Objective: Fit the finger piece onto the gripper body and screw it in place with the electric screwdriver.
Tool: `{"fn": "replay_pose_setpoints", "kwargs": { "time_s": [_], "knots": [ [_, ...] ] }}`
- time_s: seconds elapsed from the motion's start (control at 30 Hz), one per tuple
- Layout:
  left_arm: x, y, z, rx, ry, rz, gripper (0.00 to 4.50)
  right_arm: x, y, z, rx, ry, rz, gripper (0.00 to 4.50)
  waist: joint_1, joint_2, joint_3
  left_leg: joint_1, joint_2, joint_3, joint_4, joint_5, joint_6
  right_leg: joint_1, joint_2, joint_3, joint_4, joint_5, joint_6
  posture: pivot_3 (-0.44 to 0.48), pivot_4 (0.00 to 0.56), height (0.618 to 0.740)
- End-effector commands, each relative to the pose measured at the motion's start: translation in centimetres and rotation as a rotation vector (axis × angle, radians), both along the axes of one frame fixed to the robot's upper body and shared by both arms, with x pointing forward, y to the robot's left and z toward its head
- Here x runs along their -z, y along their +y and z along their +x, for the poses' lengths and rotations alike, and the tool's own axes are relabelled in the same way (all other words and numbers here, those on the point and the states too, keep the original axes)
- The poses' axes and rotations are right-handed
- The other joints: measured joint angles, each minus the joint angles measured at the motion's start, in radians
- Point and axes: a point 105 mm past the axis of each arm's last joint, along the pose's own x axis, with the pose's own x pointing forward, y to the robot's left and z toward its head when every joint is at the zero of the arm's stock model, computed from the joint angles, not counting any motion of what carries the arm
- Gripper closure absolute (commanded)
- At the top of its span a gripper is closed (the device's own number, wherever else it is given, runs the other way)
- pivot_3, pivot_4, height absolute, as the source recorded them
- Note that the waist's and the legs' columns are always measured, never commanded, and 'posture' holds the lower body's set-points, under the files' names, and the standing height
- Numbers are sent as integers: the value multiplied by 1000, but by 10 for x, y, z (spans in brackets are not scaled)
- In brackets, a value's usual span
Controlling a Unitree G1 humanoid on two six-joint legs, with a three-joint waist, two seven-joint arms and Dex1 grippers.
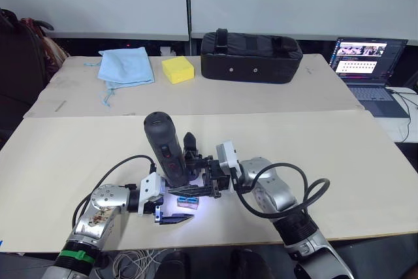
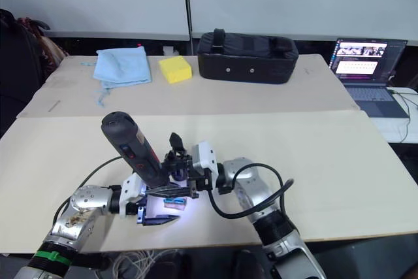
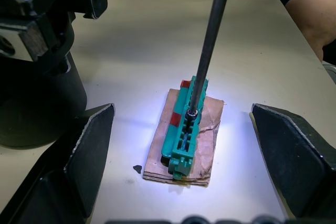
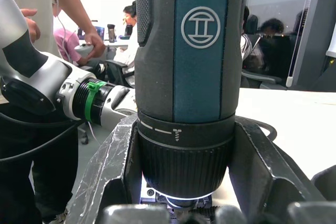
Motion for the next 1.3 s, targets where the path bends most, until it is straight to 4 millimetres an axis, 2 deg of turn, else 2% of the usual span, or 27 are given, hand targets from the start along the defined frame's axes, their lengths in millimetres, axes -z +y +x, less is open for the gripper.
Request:
{"fn": "replay_pose_setpoints", "kwargs": {
  "time_s": [0.03, 0.43, 0.97, 1.3],
  "knots": [
    [12, -3, -6, 1, 49, 22, 68, -12, 3, -3, -14, -45, 45, 2596, 0, 0, 0, 0, 0, 0, 0, 0, 0, 0, 0, 0, 0, 0, 0, 0, 150, 740],
    [12, -2, -6, -3, 53, 20, 68, -9, 3, 1, -1, -57, 23, 2596, 0, 0, 0, 0, 0, 0, 0, 0, 0, 0, 0, 0, 0, 0, 0, 0, 150, 740],
    [13, -1, -6, -8, 52, 15, 68, 0, 0, -4, -23, -18, -26, 2596, -1, 1, -1, 1, 0, 0, 0, 0, 0, 1, 0, 0, 0, 0, 0, 0, 150, 740],
    [10, 4, -7, 5, 45, 12, 68, -26, -6, -8, -54, -61, 63, 2596, -2, 1, -1, 1, 0, 0, 0, 0, 0, 0, 0, 0, 0, 0, 0, 0, 150, 740]
  ]
}}
